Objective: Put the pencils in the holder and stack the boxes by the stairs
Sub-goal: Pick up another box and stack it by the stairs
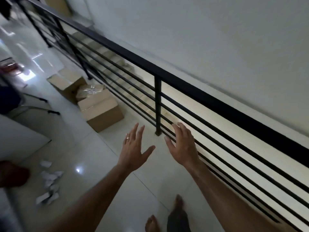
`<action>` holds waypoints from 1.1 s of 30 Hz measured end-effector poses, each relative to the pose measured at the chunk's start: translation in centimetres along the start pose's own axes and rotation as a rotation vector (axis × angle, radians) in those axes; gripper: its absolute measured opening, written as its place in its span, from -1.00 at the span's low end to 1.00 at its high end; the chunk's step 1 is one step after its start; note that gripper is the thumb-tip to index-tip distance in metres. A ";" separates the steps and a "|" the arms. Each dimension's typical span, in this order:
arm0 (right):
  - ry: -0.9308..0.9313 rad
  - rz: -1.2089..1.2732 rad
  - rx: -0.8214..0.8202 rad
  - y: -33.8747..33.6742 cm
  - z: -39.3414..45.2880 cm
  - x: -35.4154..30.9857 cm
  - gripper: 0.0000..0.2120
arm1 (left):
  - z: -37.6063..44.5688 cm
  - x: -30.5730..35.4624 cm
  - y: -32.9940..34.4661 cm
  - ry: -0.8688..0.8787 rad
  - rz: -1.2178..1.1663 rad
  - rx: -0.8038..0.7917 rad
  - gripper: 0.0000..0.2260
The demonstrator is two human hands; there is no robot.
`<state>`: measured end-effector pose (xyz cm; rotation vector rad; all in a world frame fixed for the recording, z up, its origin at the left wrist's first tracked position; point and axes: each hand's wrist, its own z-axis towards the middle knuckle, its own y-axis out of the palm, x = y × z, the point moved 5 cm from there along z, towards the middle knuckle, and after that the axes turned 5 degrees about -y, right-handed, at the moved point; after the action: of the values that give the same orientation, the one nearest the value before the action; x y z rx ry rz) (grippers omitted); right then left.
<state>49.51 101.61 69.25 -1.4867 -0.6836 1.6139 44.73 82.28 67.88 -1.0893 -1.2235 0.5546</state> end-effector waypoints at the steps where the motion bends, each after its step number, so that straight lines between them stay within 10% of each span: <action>1: -0.023 0.004 -0.027 0.9 1.7 -0.6 -0.45 | 0.9 -1.3 -0.7 -0.033 -0.010 0.009 -0.24; 19: -0.302 0.015 -0.306 14.3 27.8 -11.2 -0.43 | 14.6 -19.7 -12.8 -0.396 -0.003 0.257 -0.25; 33: -0.169 -0.030 -0.258 27.3 42.6 -23.1 -0.45 | 26.4 -40.5 -22.5 -0.285 0.057 0.095 -0.24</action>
<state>1.48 73.71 65.59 -1.5220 -1.0377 1.6903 3.38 48.58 67.91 -0.9895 -1.3994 0.8250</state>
